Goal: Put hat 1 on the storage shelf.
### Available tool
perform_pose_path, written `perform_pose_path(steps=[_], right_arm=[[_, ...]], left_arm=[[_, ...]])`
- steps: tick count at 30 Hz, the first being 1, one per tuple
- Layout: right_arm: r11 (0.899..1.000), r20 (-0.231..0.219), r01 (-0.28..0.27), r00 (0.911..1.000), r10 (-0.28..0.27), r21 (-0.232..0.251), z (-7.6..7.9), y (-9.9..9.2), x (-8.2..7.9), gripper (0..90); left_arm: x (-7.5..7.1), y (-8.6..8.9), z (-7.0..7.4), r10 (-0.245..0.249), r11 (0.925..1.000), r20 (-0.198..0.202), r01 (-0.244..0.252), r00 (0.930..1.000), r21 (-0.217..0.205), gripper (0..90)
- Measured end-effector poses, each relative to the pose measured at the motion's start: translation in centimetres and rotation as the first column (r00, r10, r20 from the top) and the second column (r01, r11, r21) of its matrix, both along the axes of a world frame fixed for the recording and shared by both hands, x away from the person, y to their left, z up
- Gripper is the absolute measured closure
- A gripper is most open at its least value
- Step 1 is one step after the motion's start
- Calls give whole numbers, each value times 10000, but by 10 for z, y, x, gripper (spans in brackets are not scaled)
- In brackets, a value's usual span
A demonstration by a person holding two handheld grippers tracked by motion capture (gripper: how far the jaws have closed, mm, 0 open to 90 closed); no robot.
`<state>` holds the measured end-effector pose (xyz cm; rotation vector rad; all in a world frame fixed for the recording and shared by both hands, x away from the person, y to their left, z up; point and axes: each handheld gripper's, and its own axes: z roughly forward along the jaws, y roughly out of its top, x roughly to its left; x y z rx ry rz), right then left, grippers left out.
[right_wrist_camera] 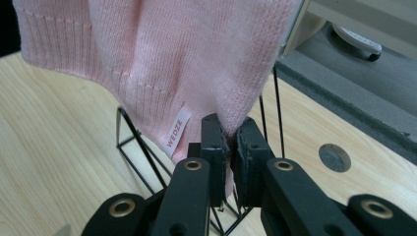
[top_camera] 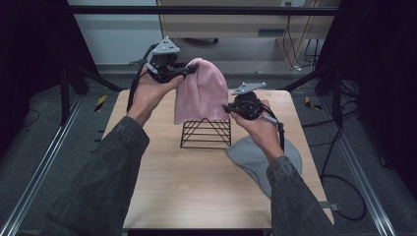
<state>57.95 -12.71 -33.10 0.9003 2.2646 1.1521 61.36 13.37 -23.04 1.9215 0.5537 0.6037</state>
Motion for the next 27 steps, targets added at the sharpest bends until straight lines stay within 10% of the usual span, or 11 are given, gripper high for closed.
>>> perform_pose_path(steps=[27], right_arm=[[9923,-896,122,9957,-233,-1231,-68,-6,-12,843]], left_arm=[[-16,-14,-66,-792,9941,-693,840,9944,690,784]])
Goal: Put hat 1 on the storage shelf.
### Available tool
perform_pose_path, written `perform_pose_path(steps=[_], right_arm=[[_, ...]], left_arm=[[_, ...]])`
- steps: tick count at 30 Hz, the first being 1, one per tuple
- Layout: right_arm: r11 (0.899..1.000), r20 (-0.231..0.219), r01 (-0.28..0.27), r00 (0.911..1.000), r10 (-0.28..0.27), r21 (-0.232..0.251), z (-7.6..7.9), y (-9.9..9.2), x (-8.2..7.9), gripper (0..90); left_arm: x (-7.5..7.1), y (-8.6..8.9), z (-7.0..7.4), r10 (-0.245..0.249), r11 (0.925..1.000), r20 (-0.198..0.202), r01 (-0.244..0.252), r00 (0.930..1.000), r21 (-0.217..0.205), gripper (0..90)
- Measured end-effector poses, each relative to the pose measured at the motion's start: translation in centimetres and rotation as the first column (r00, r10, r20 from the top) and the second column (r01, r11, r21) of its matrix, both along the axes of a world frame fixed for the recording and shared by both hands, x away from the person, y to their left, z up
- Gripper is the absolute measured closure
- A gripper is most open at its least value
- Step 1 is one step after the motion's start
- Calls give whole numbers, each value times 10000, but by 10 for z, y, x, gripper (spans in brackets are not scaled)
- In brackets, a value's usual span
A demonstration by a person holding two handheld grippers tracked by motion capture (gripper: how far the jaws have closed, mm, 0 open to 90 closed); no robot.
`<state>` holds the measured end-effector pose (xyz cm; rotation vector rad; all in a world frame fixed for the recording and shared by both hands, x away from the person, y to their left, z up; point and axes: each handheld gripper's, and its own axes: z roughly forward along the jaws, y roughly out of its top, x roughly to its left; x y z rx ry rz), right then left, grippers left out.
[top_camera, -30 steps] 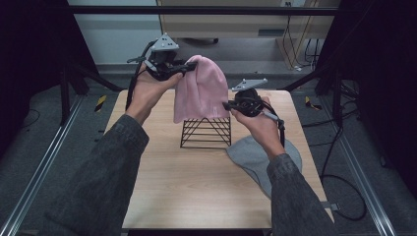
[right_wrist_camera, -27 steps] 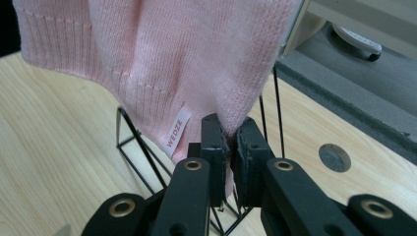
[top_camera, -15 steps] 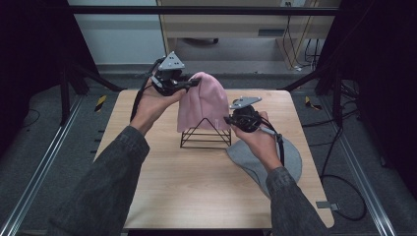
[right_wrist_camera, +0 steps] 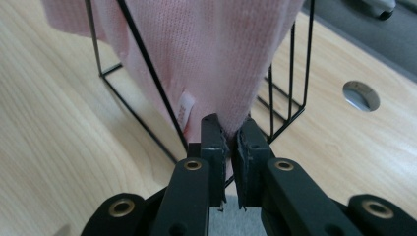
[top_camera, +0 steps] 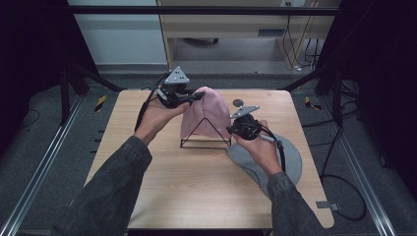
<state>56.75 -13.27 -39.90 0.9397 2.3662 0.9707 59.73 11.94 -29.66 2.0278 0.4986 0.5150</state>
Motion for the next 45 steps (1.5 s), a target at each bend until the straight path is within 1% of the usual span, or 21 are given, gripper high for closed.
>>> perform_pose_path(steps=[1,4,5,6,7,9,11,12,17,23,27,29,31,34,35,38,40,45], right_arm=[[10000,-44,-16,10000,16,24,-2,-1,0,841],[9999,-245,-36,9997,39,125,-7,-3,0,823],[10000,-270,4,9996,-1,86,-8,-4,-1,791],[9999,-311,21,9995,-18,103,-8,-4,-2,759],[10000,-343,-2,9994,3,41,-8,-5,-3,722],[10000,-321,50,9995,-52,-83,-9,-7,-7,670],[9999,-287,103,9995,-106,-105,-9,-10,-11,647],[9996,-316,170,9993,-176,-221,-9,-13,-13,633],[9983,-125,554,9984,-556,-200,-7,-29,-23,568],[9949,-60,981,9951,-983,-237,-6,-50,-32,529],[9900,-47,1349,9908,-1352,-407,-9,-61,-35,491],[9871,-173,1555,9876,-1563,-389,-13,-66,-35,481],[9841,-308,1710,9845,-1726,-482,-15,-71,-37,473],[9807,-393,1888,9808,-1909,-511,-18,-79,-41,472],[9802,-389,1904,9805,-1926,-546,-19,-81,-42,472],[9768,-523,2067,9764,-2096,-558,-22,-88,-45,470],[9760,-473,2093,9761,-2122,-594,-23,-91,-47,470],[9715,-584,2320,9703,-2346,-484,-23,-100,-49,471]], left_arm=[[-1,0,-1,-3,10000,-3,3,10000,74,784],[-2,-1,-6,10,10000,-95,-10,10000,24,786],[-2,-1,-7,11,10000,-141,-11,9999,22,787],[-3,-1,-10,22,10000,-204,-24,9998,-67,788],[-3,-1,-11,-8,10000,-259,7,9997,-26,788],[-3,-1,-16,-66,10000,-352,66,9994,14,789],[-4,-1,-20,-68,10000,-411,70,9991,47,789],[-5,0,-23,-84,10000,-439,86,9990,40,789],[-6,3,-30,-173,9999,-627,172,9979,-12,787],[-6,6,-35,-147,9999,-749,146,9971,-24,783],[-8,7,-37,-144,9999,-811,142,9966,-24,774],[-8,7,-37,-92,10000,-882,90,9961,-17,766],[-8,6,-37,-111,9999,-987,109,9951,-23,764],[-10,4,-38,-164,9998,-1002,176,9948,112,760],[-10,4,-39,-112,9998,-966,129,9953,171,757],[-11,5,-41,-8,10000,-1042,11,9946,24,740],[-12,7,-41,-7,10000,-1018,10,9948,30,724],[-15,13,-39,72,10000,-989,-76,9951,-31,701]])
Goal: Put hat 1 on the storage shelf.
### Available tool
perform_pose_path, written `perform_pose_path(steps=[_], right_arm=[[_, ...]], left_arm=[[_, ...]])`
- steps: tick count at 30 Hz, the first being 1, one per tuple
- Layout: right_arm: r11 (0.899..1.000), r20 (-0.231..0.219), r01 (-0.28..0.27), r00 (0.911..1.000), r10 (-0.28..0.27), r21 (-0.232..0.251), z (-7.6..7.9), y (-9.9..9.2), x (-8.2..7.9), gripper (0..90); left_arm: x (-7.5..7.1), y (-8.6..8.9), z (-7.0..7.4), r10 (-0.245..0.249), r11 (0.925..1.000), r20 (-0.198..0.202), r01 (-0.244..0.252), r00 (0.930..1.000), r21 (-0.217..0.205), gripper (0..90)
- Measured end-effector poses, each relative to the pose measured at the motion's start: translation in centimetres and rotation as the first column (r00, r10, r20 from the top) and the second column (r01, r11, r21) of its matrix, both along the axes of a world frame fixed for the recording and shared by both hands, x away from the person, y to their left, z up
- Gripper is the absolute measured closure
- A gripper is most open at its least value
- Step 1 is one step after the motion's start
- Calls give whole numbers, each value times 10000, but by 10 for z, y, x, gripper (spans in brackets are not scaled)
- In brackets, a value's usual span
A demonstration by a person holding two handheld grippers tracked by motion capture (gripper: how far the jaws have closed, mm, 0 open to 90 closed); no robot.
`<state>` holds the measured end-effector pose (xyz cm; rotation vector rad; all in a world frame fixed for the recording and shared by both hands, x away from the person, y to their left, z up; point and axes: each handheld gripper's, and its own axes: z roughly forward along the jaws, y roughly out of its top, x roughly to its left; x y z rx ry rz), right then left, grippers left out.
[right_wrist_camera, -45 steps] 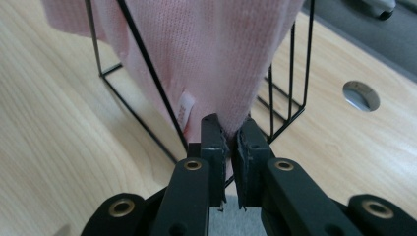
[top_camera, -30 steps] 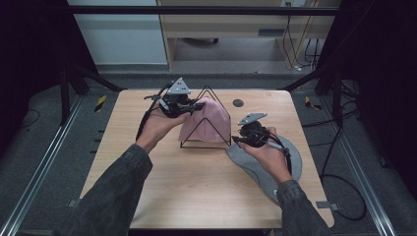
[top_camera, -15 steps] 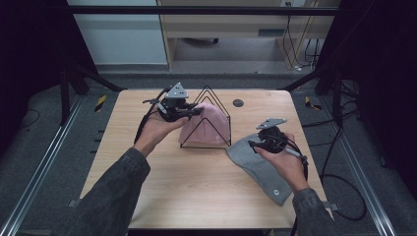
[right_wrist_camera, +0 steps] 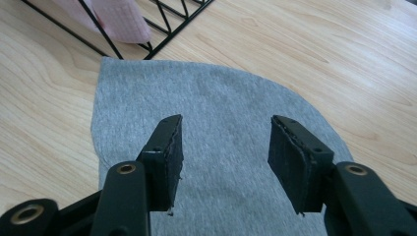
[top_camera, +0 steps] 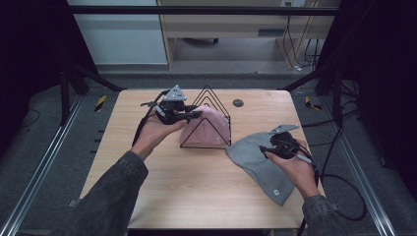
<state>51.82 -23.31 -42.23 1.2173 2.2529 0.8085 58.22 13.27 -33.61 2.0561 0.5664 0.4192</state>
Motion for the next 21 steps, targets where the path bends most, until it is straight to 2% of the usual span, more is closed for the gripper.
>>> perform_pose_path(steps=[4,9,12,15,19,21], right_arm=[[9999,14,138,9999,-138,23,2,-6,-2,472],[9995,-89,309,9995,-308,107,1,-12,-2,472],[9993,-99,366,9993,-365,107,1,-16,-2,470],[9989,-56,456,9989,-456,121,2,-20,-1,459],[9974,-92,717,9974,-716,114,0,-30,-1,421],[9959,-91,895,9960,-894,85,-2,-35,0,398]], left_arm=[[-2,2,2,58,10000,31,-58,10000,-17,700],[-7,1,8,13,9978,163,-2,9999,-664,663],[-12,1,15,54,9971,454,-19,9990,-760,600],[-19,6,18,277,9959,546,-228,9981,-875,517],[-32,16,14,523,9977,767,-488,9957,-469,396],[-40,24,8,632,9976,739,-610,9953,-314,334]])
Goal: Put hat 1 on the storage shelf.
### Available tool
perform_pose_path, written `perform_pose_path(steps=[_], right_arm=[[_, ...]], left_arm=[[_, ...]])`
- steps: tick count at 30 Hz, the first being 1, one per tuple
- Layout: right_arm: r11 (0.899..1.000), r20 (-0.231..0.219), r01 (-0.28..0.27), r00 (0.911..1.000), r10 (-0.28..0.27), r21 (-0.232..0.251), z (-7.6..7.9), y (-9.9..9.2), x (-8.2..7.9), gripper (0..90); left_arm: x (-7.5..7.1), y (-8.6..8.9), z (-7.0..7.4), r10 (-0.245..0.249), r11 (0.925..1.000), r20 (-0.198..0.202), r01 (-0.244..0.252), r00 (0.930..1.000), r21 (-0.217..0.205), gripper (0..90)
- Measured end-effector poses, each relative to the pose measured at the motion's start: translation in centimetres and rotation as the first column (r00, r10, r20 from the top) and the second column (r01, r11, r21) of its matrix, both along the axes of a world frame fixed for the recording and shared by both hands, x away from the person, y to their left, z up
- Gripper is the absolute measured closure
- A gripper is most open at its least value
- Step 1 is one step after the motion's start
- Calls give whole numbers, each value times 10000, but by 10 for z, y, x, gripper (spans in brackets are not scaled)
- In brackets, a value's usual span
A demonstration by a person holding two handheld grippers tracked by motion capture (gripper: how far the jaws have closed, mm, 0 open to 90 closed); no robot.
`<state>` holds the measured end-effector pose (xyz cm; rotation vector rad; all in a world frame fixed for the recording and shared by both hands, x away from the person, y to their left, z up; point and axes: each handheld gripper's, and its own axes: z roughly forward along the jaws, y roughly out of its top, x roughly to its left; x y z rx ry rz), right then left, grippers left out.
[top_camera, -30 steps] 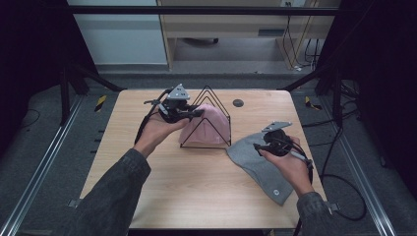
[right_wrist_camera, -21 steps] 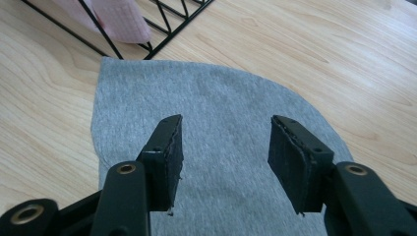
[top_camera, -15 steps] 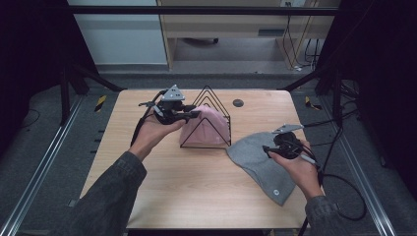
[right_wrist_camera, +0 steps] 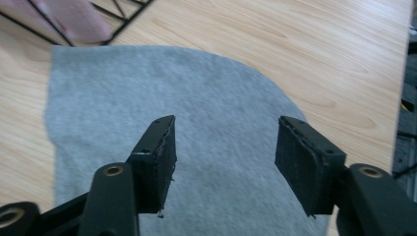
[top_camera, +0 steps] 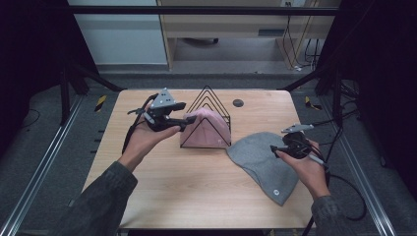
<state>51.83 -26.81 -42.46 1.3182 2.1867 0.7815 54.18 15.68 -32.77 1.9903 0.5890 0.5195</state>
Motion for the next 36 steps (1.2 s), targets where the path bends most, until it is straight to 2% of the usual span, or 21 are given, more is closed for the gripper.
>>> perform_pose_path(steps=[3,7,9,11,13,14,15,16,18,20,21,24,28,31,36], right_arm=[[9994,-56,330,9994,-329,137,-1,-9,2,359],[9960,-160,786,9968,-780,419,-5,-24,6,324],[9928,-401,1033,9941,-1010,613,-10,-32,10,356],[9904,-597,1234,9910,-1197,630,-15,-39,14,386],[9869,-802,1468,9867,-1413,674,-21,-45,19,410],[9859,-869,1530,9853,-1469,679,-23,-47,21,423],[9838,-943,1651,9829,-1582,703,-26,-50,24,432],[9793,-1032,1853,9789,-1766,813,-29,-53,27,454],[9717,-1243,2102,9726,-1966,1081,-36,-59,32,487],[9672,-1448,2314,9657,-2154,1047,-42,-62,36,495],[9643,-1518,2416,9626,-2242,1082,-46,-63,38,498],[9649,-1704,2431,9595,-2242,990,-52,-64,41,500],[9689,-1731,2332,9608,-2164,833,-55,-64,43,551],[9734,-1779,2162,9635,-2001,756,-55,-64,42,608],[9784,-1854,1985,9651,-1850,571,-57,-60,42,654]], left_arm=[[-15,15,-12,198,9996,-179,-195,9996,198,247],[-35,38,-36,450,9978,-760,-411,9961,522,129],[-51,53,-59,517,9986,-1214,-503,9913,143,99],[-64,66,-83,668,9977,-1680,-683,9835,-30,88],[-75,76,-103,988,9950,-1960,-1002,9756,31,87],[-80,81,-114,1244,9922,-2123,-1216,9692,262,88],[-83,84,-120,1509,9883,-2372,-1408,9597,590,97],[-85,85,-124,1700,9840,-2538,-1502,9522,956,111],[-86,84,-125,1782,9810,-2560,-1513,9501,1215,108],[-87,83,-124,2092,9731,-2330,-1786,9497,1454,107],[-86,83,-124,2138,9715,-2236,-1832,9509,1501,107],[-86,84,-125,2236,9675,-2152,-1897,9506,1673,107],[-85,89,-125,2416,9642,-2162,-2089,9460,1631,110],[-85,89,-124,2414,9643,-2123,-2097,9469,1616,111],[-85,86,-126,2331,9644,-2089,-1982,9498,1748,112]])
